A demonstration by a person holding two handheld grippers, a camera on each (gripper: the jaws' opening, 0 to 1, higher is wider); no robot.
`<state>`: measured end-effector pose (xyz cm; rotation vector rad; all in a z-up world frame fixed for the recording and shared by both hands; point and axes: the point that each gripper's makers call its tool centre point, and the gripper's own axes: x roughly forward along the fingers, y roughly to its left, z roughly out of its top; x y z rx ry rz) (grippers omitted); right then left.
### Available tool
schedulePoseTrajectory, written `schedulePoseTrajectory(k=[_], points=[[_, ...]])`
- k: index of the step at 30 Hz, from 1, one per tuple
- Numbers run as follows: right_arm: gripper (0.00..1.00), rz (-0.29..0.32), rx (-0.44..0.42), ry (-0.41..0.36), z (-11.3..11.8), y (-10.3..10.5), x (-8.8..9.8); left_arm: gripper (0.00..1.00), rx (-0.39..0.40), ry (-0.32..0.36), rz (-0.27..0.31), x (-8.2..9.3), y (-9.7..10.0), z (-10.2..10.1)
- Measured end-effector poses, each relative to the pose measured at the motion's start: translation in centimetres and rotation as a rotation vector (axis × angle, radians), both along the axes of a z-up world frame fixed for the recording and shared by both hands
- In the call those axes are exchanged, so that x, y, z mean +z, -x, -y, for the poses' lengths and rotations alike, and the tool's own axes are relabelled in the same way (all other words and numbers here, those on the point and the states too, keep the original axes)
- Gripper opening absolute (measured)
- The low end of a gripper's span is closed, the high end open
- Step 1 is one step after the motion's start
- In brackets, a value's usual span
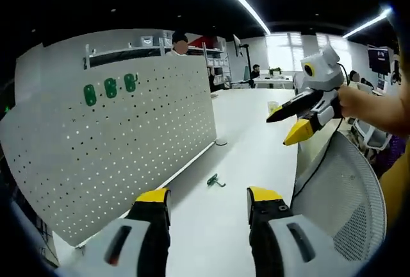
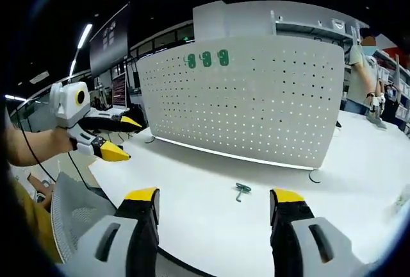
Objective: Insert the hook assembly into the mounting plate slot until the hook locks in place.
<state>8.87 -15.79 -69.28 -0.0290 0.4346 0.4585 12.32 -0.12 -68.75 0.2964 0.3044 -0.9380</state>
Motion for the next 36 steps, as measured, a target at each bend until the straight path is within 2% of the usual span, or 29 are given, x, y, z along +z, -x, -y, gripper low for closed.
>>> schedulePoseTrajectory(k=[5, 11, 23, 24, 36], points=[[0.68, 0.004, -0.009, -0.006, 0.3, 0.2, 0.2, 0.51, -0.028, -0.017, -0.043, -0.8, -0.8, 0.7], [0.68, 0.006, -0.014, -0.003, 0.5, 0.4, 0.2, 0.51, -0.066, -0.050, -0.057, -1.4, -1.8, 1.6], [0.67, 0.010, -0.025, -0.013, 1.0, 0.8, 0.5, 0.50, -0.129, -0.091, -0.086, -3.2, -2.0, 4.0], [0.67, 0.012, -0.027, -0.013, 1.1, 0.8, 0.5, 0.50, -0.141, -0.094, -0.102, -3.6, -1.8, 4.3], [0.67, 0.022, -0.036, -0.020, 1.5, 0.8, 0.6, 0.49, -0.219, -0.178, -0.127, -5.9, -2.8, 6.2]])
